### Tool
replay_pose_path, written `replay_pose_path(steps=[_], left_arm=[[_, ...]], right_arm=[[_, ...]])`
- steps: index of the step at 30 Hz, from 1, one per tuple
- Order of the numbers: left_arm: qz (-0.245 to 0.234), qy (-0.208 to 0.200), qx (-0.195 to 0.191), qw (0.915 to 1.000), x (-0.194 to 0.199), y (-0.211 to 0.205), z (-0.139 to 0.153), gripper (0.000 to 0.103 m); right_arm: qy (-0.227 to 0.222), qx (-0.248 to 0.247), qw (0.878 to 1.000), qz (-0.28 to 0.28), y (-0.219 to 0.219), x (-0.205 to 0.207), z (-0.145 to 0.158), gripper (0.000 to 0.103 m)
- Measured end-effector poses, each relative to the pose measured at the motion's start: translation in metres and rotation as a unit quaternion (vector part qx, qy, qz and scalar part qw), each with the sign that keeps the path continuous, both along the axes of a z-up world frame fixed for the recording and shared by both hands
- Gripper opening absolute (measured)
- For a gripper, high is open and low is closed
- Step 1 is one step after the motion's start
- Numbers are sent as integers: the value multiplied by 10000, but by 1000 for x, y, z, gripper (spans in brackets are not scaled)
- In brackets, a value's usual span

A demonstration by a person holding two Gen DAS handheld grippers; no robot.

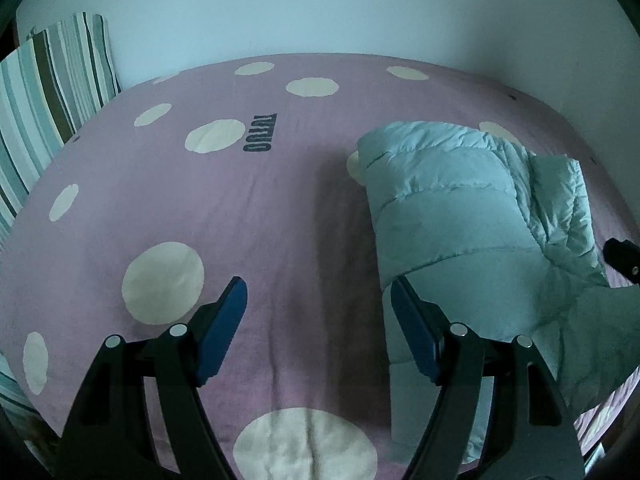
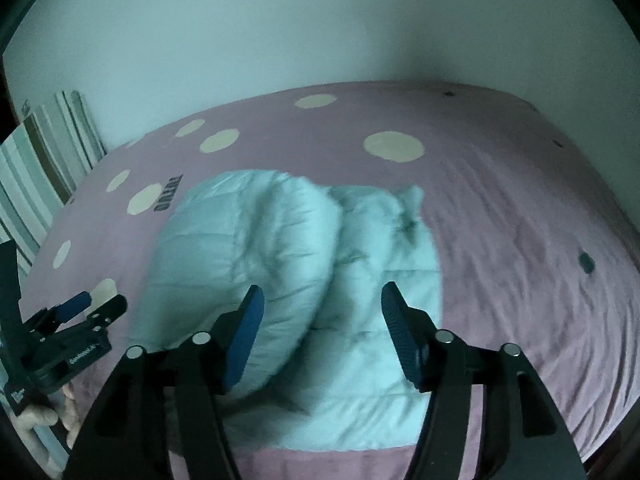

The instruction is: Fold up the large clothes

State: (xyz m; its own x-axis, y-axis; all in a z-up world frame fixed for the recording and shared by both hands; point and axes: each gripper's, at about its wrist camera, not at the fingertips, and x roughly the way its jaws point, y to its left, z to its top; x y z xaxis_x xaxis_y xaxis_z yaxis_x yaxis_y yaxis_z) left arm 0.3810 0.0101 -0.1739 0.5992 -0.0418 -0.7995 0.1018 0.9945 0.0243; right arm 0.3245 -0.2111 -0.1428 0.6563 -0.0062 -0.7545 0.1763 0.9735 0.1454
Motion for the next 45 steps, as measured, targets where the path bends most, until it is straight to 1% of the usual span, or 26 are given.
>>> replay_pose_path(steps=[2, 3, 4, 6, 8, 9, 10, 11, 12, 13, 15, 18, 21, 24, 27, 31, 36, 38, 42, 45], left_arm=[[1, 31, -16, 10000, 4, 2, -3, 74], [-3, 48, -27, 10000, 4, 2, -4, 74], [-7, 58, -33, 10000, 5, 2, -5, 74], [-34, 72, -49, 10000, 5, 1, -7, 74], [-51, 82, -51, 9999, 6, 0, -8, 74], [-60, 89, -57, 9999, 6, -1, -9, 74], [-79, 104, -65, 9999, 7, -2, -10, 74], [-100, 106, -73, 9999, 8, -4, -10, 74], [-123, 103, -66, 9998, 9, -6, -11, 74], [-141, 100, -52, 9998, 10, -8, -11, 74], [-168, 83, -39, 9998, 11, -12, -11, 74], [-173, 76, -24, 9998, 12, -15, -11, 74], [-177, 65, -50, 9998, 14, -18, -9, 74], [-250, 13, -131, 9996, 11, -22, -2, 74], [-406, -20, -306, 9987, 6, -30, 3, 74], [-700, -5, -443, 9966, 2, -50, 1, 75], [-965, 97, -330, 9947, 2, -81, -12, 75], [-1027, 168, -300, 9941, 4, -88, -19, 75], [-1139, 241, -85, 9932, 8, -104, -33, 76], [-1155, 431, -154, 9922, 14, -109, -44, 76]], right_arm=[[84, 29, 9999, 76, 10, 6, -6, 64], [129, 30, 9999, 93, 13, 9, -10, 69], [192, 2, 9998, 98, 15, 11, -14, 70], [350, -55, 9993, 70, 17, 15, -24, 71], [456, 16, 9989, 57, 15, 18, -32, 71], [512, 76, 9986, 56, 14, 19, -36, 69], [526, 135, 9985, 63, 13, 19, -38, 64], [533, 172, 9984, 73, 14, 17, -39, 50], [591, 216, 9980, 87, 13, 18, -42, 42], [599, 252, 9978, 110, 12, 19, -42, 38], [601, 339, 9975, 163, 11, 19, -43, 25], [543, 400, 9974, 249, 12, 18, -41, 14], [396, 320, 9983, 280, 13, 14, -33, 8], [179, 335, 9991, 186, 4, 8, -21, 8], [37, 265, 9996, 93, -11, -1, -9, 7], [25, 214, 9997, -107, -33, -11, -9, 7], [272, 404, 9983, -307, -62, -14, -34, 8], [325, 405, 9981, -343, -68, -14, -43, 8], [501, 545, 9964, -408, -79, -8, -67, 8], [640, 626, 9952, -401, -85, -2, -84, 9]])
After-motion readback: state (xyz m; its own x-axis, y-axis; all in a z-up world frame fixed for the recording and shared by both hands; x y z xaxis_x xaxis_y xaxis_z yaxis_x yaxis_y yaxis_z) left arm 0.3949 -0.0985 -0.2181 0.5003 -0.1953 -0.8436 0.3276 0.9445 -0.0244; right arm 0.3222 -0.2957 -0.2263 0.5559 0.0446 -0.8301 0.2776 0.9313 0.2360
